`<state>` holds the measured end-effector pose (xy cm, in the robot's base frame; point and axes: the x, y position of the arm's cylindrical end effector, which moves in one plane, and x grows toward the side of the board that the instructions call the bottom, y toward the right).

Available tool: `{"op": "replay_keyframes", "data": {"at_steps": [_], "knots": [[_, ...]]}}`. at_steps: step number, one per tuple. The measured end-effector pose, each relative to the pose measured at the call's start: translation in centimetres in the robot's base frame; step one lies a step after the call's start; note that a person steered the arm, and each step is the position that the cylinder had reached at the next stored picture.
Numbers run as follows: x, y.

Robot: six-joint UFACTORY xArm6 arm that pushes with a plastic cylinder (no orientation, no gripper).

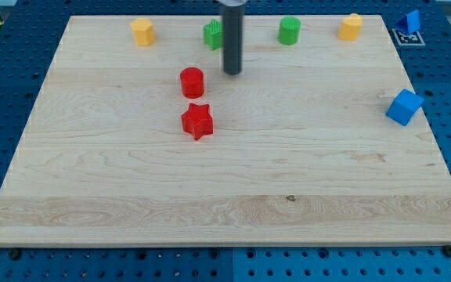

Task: Push the blue cube towards the red star

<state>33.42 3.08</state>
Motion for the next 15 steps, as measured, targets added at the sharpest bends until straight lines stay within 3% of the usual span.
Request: {"op": "replay_keyframes", "data": {"at_steps": [3, 4, 6, 11, 15], "knots": [[3.6, 17.3], [3.6, 21.8], [8.1, 29.1], [10.7, 15.7], [10.0, 4.2]]}}
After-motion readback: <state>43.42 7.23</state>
